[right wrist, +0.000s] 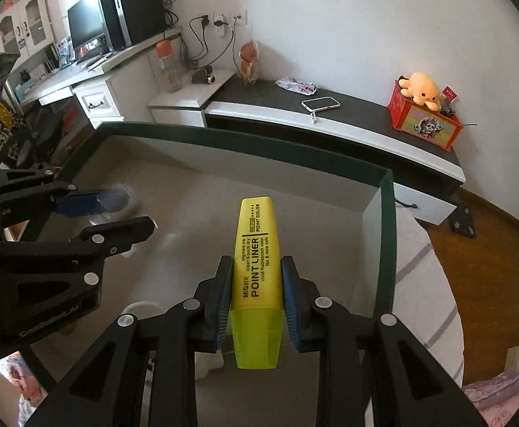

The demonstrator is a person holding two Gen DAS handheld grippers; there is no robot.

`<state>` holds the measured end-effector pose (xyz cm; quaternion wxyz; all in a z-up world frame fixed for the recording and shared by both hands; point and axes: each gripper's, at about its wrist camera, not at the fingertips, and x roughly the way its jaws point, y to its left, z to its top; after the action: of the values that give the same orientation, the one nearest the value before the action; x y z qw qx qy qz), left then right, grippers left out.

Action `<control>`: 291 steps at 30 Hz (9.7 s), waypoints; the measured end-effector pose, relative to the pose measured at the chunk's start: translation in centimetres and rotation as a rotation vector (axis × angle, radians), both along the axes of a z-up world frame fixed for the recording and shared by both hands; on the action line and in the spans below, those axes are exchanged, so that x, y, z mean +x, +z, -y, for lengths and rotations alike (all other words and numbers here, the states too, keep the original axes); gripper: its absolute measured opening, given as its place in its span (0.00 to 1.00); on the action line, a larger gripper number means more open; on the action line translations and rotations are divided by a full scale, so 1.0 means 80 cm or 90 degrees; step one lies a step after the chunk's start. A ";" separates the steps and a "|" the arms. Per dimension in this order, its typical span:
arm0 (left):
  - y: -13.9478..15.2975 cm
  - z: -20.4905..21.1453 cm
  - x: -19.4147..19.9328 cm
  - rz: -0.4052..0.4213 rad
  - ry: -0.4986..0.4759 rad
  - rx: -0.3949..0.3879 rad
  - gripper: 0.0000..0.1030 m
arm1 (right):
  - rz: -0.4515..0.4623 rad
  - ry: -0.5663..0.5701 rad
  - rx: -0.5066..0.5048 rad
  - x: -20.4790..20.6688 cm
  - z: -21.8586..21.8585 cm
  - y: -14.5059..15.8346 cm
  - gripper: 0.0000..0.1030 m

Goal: Organize rigid objects
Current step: 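Open left gripper to drop the bottle in the box while right gripper releases the highlighter, then withdraw both grippers from the box back toward the remaining objects, then grasp the colourful brick block with left gripper while right gripper grasps the pink-white brick figure, then lift brick block with left gripper while right gripper lifts the brick figure toward the box, then lower brick block into pink box and open left gripper while right gripper releases the figure, then withdraw both open grippers from the box back over the remaining objects, then grasp the black TV remote with left gripper while right gripper approaches the white charger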

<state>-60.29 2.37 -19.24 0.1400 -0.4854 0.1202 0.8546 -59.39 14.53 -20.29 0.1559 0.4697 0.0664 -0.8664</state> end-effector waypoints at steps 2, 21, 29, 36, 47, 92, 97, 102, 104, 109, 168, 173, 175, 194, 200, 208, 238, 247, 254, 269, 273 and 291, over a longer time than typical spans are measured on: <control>-0.001 0.002 -0.001 -0.003 0.010 -0.003 0.35 | -0.009 -0.003 -0.006 0.003 -0.003 0.005 0.27; 0.142 0.096 0.237 -0.282 0.113 0.040 1.00 | -0.230 -0.040 -0.065 0.205 -0.030 0.140 1.00; 0.154 0.105 0.380 -0.358 0.142 0.051 1.00 | -0.315 -0.085 -0.033 0.327 -0.030 0.155 1.00; 0.127 0.113 0.470 -0.357 0.198 0.150 1.00 | -0.391 -0.169 -0.012 0.426 -0.033 0.150 1.00; 0.102 0.118 0.495 -0.309 0.198 0.112 1.00 | -0.375 -0.177 -0.015 0.449 -0.042 0.138 1.00; -0.050 0.168 0.318 -0.099 0.185 0.103 0.92 | -0.115 -0.186 -0.036 0.304 -0.081 -0.019 1.00; -0.049 0.174 0.318 -0.096 0.186 0.098 0.91 | -0.098 -0.171 -0.044 0.294 -0.073 -0.028 1.00; -0.048 0.184 0.325 -0.092 0.191 0.088 0.92 | -0.072 -0.163 -0.043 0.279 -0.074 -0.037 1.00; -0.049 0.189 0.325 -0.091 0.204 0.071 0.92 | -0.077 -0.166 -0.030 0.280 -0.076 -0.037 1.00; -0.046 0.201 0.330 -0.091 0.229 0.092 0.92 | -0.112 -0.196 0.046 0.287 -0.078 -0.027 1.00; 0.076 0.095 0.400 -0.238 0.079 0.064 0.57 | -0.165 -0.014 -0.091 0.324 -0.012 0.060 0.62; 0.097 0.069 0.393 -0.264 0.041 0.043 0.57 | -0.185 0.004 -0.101 0.316 -0.003 0.079 0.62; 0.105 0.064 0.386 -0.269 0.029 0.051 0.57 | -0.189 0.010 -0.101 0.310 0.000 0.084 0.62; 0.115 0.032 0.196 -0.186 -0.043 0.068 0.57 | -0.152 0.039 -0.064 0.166 -0.006 0.085 0.62; 0.094 0.041 0.113 -0.124 -0.016 0.078 0.57 | -0.129 0.026 -0.032 0.101 -0.012 0.078 0.62; 0.056 0.054 0.037 -0.072 0.024 0.017 0.57 | -0.072 0.032 0.022 0.026 0.001 0.047 0.62; 0.105 0.119 0.140 -0.188 0.129 0.042 1.00 | -0.194 -0.013 0.012 0.083 -0.015 0.101 1.00; 0.149 0.111 0.295 -0.318 0.119 -0.012 1.00 | -0.298 -0.021 -0.026 0.232 -0.028 0.155 1.00; 0.162 0.102 0.403 -0.376 0.116 0.017 1.00 | -0.357 -0.066 -0.038 0.327 -0.043 0.171 1.00; 0.148 0.097 0.476 -0.366 0.125 0.032 1.00 | -0.374 -0.109 -0.045 0.417 -0.049 0.162 1.00; 0.135 0.096 0.481 -0.348 0.122 0.027 1.00 | -0.351 -0.113 -0.040 0.421 -0.049 0.144 1.00; -0.004 0.028 0.453 -0.181 0.024 -0.004 1.00 | -0.213 -0.133 -0.026 0.414 -0.072 0.035 1.00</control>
<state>-24.01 0.12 -19.54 0.1040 -0.3620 0.1323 0.9169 -26.26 20.29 -17.45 0.0617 0.3204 0.0246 -0.9450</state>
